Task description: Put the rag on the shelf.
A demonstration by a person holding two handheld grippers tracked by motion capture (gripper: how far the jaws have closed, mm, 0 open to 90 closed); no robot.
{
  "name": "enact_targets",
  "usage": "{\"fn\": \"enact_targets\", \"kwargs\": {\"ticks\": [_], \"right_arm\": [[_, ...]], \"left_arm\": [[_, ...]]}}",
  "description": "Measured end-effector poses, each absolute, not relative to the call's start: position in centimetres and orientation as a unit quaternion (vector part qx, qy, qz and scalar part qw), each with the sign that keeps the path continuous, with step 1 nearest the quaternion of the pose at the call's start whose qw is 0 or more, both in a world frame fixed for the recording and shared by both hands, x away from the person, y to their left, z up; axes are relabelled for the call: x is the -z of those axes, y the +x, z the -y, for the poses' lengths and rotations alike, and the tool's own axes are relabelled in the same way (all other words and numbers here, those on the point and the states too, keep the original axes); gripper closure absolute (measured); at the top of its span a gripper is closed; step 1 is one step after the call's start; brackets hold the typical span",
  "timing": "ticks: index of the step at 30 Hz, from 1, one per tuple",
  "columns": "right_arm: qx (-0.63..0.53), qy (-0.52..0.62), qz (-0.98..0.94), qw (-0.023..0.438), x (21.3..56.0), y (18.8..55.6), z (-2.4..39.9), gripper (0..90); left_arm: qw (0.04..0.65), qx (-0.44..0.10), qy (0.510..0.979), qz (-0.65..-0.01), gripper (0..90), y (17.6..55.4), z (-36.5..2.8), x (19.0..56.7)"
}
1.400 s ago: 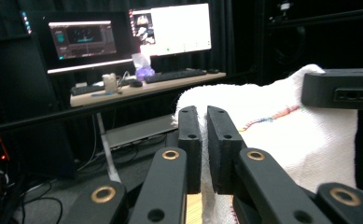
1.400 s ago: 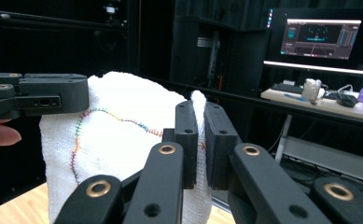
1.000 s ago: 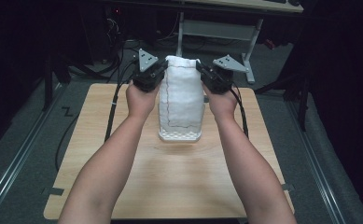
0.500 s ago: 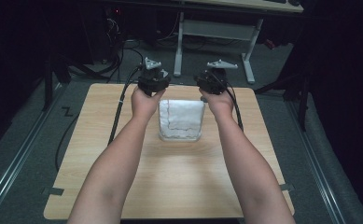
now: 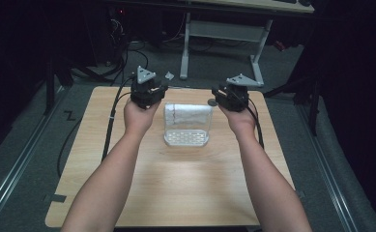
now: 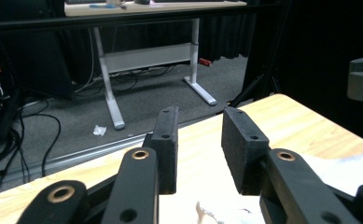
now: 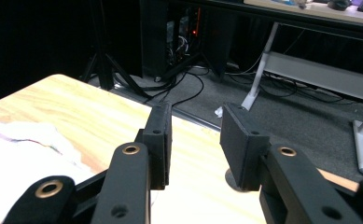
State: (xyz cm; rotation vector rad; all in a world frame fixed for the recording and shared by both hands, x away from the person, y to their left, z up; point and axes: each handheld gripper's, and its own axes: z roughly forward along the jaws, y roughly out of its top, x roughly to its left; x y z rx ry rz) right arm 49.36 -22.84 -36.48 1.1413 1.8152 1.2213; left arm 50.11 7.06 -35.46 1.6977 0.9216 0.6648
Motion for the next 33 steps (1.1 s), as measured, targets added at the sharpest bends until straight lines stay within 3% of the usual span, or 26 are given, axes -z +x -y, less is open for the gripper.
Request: {"fn": "enact_targets", "kwargs": {"ticks": [14,25,33], "right_arm": [[-0.486,0.432,-0.678,0.342,38.3,42.2,26.4,63.8],[-0.466,0.431,-0.695,0.337,41.7,38.2,27.3,64.2],[-0.450,0.417,-0.722,0.321,44.6,35.8,26.0,63.0]], "left_arm": [[0.520,-0.293,0.707,-0.378,60.2,43.0,-11.2,38.0],[0.523,-0.254,0.711,-0.396,57.8,38.6,-13.9,42.0],[0.504,-0.218,0.731,-0.404,57.0,37.1,-13.7,45.6]]}}
